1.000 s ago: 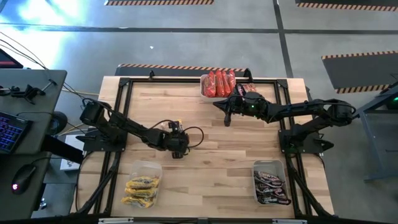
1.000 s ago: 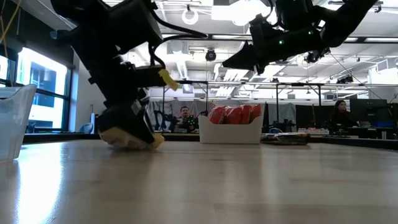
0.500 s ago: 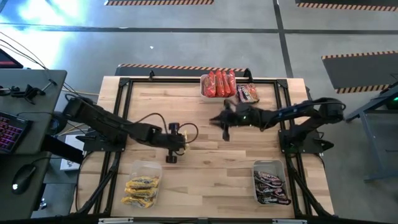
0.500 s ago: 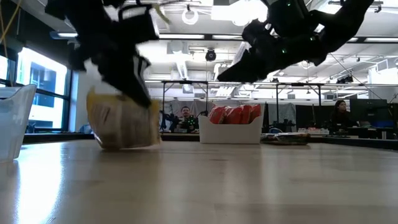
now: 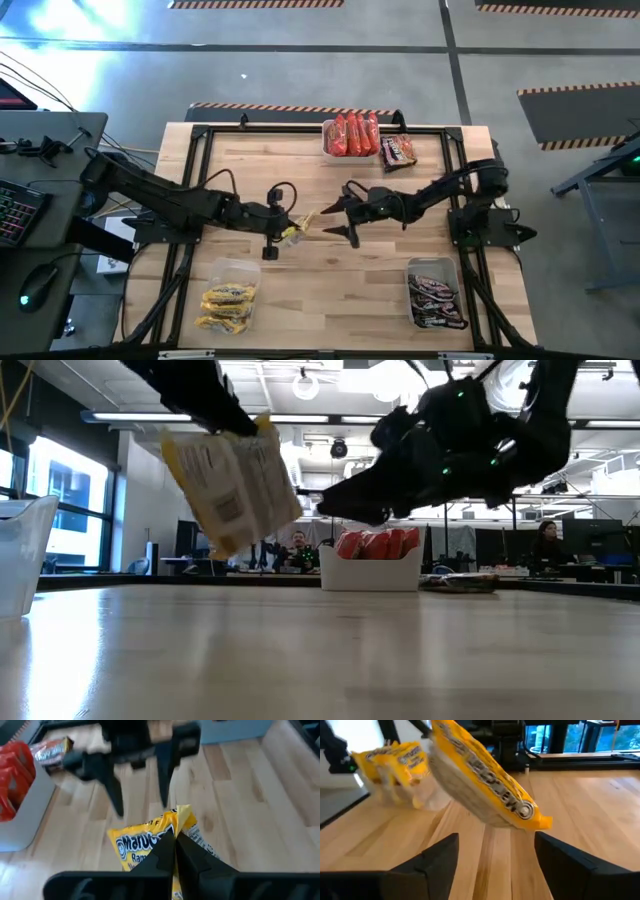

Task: Sort Maruchan noodles
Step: Put the yellow noodle pack into the transparent bin

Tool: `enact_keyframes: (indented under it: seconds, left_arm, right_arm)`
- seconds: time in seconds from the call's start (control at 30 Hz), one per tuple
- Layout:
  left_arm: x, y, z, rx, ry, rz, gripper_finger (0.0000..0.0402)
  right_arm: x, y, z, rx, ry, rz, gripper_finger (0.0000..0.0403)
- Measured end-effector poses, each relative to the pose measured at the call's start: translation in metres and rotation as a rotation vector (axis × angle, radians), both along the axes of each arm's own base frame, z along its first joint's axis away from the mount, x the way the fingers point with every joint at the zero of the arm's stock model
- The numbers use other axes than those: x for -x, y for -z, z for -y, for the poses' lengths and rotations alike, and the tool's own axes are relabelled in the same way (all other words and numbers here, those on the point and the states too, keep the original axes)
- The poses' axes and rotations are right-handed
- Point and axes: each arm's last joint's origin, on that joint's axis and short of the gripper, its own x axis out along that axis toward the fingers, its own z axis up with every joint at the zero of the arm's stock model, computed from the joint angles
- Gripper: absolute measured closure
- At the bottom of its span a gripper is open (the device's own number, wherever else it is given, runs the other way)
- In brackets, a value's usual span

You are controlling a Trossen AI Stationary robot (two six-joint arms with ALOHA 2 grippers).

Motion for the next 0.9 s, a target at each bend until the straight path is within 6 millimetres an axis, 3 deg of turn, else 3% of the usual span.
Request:
enact_keyframes:
  seconds: [0.43, 0.63, 0.9]
  left_arm:
    - [0.005, -0.020, 0.003, 0.013, 0.030, 0.131, 0.0401]
    - [0.007, -0.025, 0.003, 0.011, 0.033, 0.155, 0.0401]
    - [0.013, -0.031, 0.005, -0.001, 0.030, 0.180, 0.0401]
  right_arm:
    - [-0.044, 0.025, 0.005, -0.189, -0.060, 0.035, 0.0153]
    - [-0.061, 0.017, 0.002, -0.294, -0.213, 0.208, 0.0153]
    - [-0.073, 0.006, 0.000, -0.321, -0.302, 0.280, 0.0153]
